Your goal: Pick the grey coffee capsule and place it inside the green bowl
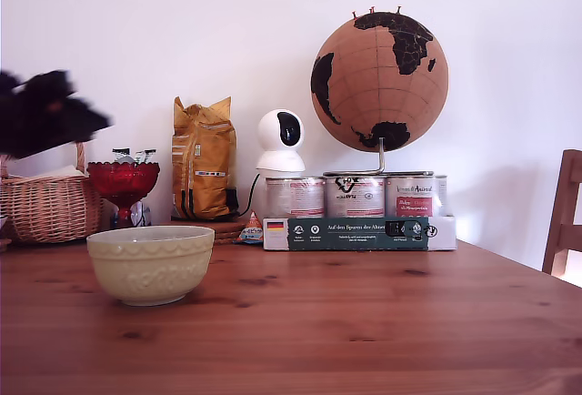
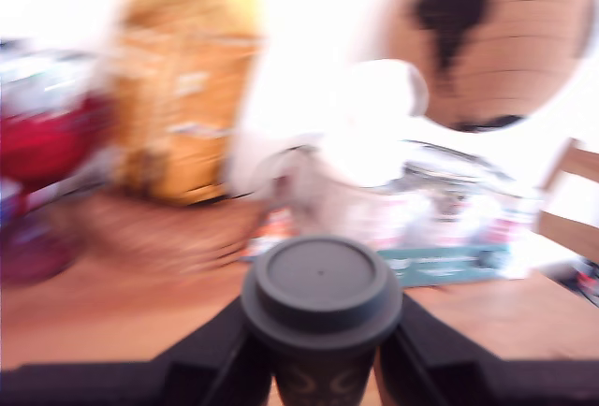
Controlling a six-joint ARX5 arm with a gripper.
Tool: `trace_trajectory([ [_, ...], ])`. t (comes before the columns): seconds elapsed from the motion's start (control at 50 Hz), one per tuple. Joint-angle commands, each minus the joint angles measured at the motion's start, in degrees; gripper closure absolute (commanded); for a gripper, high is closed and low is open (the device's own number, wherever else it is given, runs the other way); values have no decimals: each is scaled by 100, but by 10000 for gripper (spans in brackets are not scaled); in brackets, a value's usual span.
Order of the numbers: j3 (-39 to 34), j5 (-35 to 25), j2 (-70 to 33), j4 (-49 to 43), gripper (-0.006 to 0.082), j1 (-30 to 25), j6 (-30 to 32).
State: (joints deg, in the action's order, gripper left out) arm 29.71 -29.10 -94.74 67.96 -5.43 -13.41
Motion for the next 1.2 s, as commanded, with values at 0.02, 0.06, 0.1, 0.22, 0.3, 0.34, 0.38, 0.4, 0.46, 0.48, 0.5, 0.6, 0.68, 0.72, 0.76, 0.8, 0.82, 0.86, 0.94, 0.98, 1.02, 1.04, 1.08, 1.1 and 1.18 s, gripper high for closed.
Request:
trace_trajectory([
  [0.02,140,-48,0,-627,580,-424,605],
  [0.06,247,-24,0,-1008,580,-570,896],
  [0.1,365,52,0,-1456,580,-730,1193],
  [0.22,702,466,0,-2511,579,-1049,1777],
  [0.3,966,671,0,-3169,579,-1165,1956],
  [0.34,1121,769,0,-3595,579,-1204,2057],
  [0.38,1274,898,-2,-4000,579,-1237,2159],
  [0.4,1364,981,0,-4271,579,-1257,2199],
  [0.46,1593,1165,0,-4885,579,-1294,2234],
  [0.48,1681,1191,0,-5117,579,-1300,2249],
  [0.5,1753,1211,0,-5305,579,-1300,2245],
  [0.6,2085,1252,0,-6087,579,-1300,2245],
  [0.68,2267,1248,-2,-6603,579,-1300,2245],
  [0.72,2326,1255,-2,-6852,579,-1300,2245],
  [0.76,2350,1252,-2,-7014,579,-1300,2245],
  [0.8,2354,1252,-2,-7149,579,-1300,2245],
  [0.82,2354,1252,-2,-7208,579,-1300,2245],
  [0.86,2354,1250,-2,-7331,579,-1300,2245],
  [0.94,2354,1255,-2,-7490,579,-1300,2245],
  [0.98,2354,1261,-2,-7519,575,-1300,2245],
  [1.02,2354,1272,-2,-7523,557,-1300,2240],
  [1.04,2354,1274,-2,-7525,545,-1300,2243],
  [1.08,2354,1290,-2,-7528,515,-1300,2240],
  [1.1,2354,1303,-2,-7536,499,-1300,2232],
  [1.18,2354,1311,-2,-7643,452,-1300,2223],
])
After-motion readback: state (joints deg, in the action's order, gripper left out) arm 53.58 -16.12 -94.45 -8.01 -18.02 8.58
